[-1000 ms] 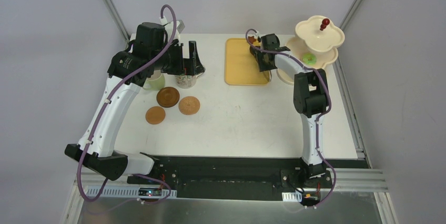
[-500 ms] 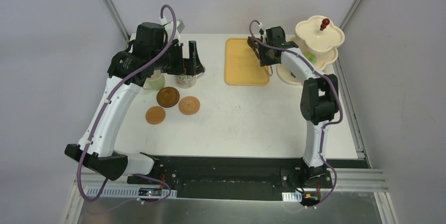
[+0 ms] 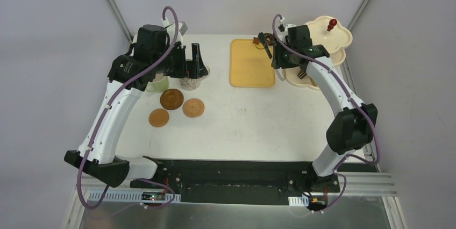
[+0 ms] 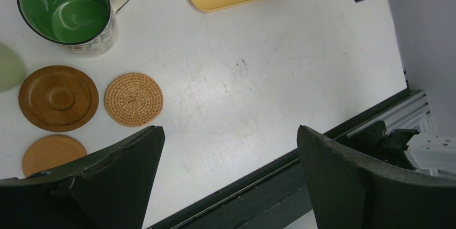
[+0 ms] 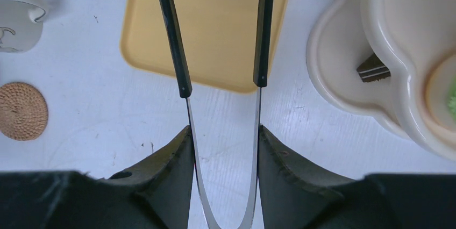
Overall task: Serve the afternoon tea
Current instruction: Pick up the desert from the tray, then place the desert on the desert table.
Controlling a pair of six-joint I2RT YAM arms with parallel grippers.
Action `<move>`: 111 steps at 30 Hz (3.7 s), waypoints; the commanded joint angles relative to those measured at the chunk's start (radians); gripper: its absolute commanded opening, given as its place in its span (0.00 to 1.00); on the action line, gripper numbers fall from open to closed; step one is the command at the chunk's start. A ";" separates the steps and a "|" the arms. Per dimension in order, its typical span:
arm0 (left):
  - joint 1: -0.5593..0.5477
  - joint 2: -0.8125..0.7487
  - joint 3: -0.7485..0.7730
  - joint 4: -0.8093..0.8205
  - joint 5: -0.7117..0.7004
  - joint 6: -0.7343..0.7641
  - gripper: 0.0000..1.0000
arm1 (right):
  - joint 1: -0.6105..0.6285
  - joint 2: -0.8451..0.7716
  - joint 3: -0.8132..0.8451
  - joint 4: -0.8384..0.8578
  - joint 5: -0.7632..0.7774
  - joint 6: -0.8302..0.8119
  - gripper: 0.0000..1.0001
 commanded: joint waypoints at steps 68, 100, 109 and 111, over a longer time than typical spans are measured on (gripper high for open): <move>-0.010 -0.028 -0.005 0.020 0.020 -0.014 1.00 | -0.170 -0.024 -0.022 -0.049 0.225 0.149 0.40; -0.010 -0.023 0.011 0.015 0.019 -0.004 1.00 | -0.170 -0.021 -0.057 -0.034 0.247 0.138 0.47; -0.011 -0.023 0.007 0.018 0.020 -0.004 1.00 | -0.170 -0.027 -0.069 -0.027 0.245 0.133 0.51; -0.010 -0.024 0.005 0.017 0.021 -0.004 1.00 | -0.170 -0.030 -0.073 -0.022 0.251 0.135 0.51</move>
